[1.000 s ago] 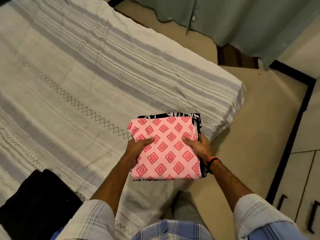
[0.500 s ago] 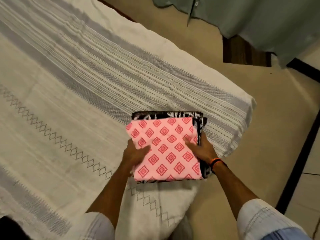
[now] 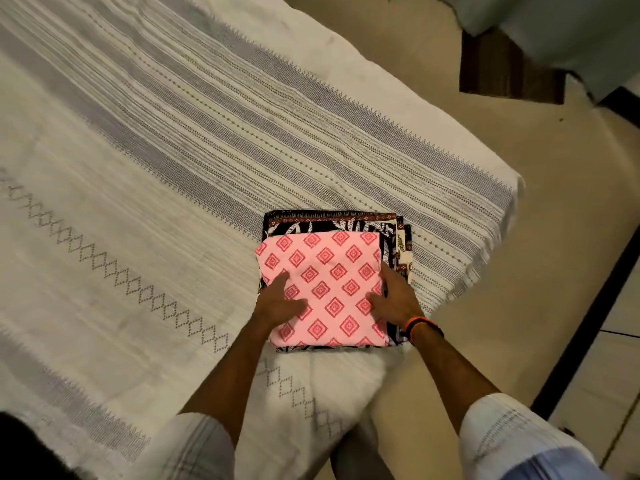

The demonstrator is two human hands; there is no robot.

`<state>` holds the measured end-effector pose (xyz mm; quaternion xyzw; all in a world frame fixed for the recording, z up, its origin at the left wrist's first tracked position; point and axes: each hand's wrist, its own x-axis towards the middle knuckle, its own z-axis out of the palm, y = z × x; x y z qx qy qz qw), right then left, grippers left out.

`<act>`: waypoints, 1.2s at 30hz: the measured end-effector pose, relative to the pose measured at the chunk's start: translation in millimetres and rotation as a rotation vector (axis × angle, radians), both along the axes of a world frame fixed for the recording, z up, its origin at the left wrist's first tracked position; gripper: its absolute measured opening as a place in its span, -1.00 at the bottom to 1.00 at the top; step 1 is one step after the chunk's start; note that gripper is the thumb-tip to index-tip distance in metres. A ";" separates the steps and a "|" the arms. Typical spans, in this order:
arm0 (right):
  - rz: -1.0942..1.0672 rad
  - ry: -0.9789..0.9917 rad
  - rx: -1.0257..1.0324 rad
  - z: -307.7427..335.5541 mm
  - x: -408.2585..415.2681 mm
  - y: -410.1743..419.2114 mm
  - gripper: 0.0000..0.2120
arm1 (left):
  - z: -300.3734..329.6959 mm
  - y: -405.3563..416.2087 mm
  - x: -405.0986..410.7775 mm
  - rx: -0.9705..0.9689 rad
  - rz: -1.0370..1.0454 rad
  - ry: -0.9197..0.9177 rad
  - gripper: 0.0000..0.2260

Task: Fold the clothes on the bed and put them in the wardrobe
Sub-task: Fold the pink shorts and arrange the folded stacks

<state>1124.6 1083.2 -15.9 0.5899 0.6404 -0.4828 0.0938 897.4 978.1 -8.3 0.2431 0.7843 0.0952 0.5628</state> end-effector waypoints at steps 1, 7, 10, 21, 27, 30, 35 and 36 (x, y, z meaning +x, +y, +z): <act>-0.010 -0.003 0.010 1.6 0.6 -1.6 -0.44 | 5.3 1.5 0.8 0.007 0.004 0.004 -0.26; -0.071 0.030 0.127 44.2 -4.3 -26.6 -0.60 | 41.4 -16.9 9.1 0.085 0.062 0.040 -0.29; -0.080 0.080 0.181 67.0 -7.4 -44.9 -0.46 | 63.1 -37.1 10.0 0.139 0.095 0.036 -0.31; -0.128 0.214 0.221 152.6 -6.1 -202.9 -0.40 | 145.3 -191.7 24.8 0.344 0.206 0.058 -0.40; -0.097 0.275 0.298 186.1 -1.0 -313.5 -0.44 | 169.6 -310.7 25.0 0.380 0.255 0.062 -0.35; -0.080 0.293 0.280 191.2 1.4 -363.9 -0.44 | 177.4 -371.5 23.4 0.398 0.295 0.068 -0.38; -0.037 0.317 0.255 187.5 2.2 -448.2 -0.48 | 180.4 -470.7 19.6 0.391 0.376 0.102 -0.41; -0.023 0.325 0.245 185.2 1.2 -463.0 -0.49 | 179.5 -488.6 18.9 0.387 0.396 0.112 -0.41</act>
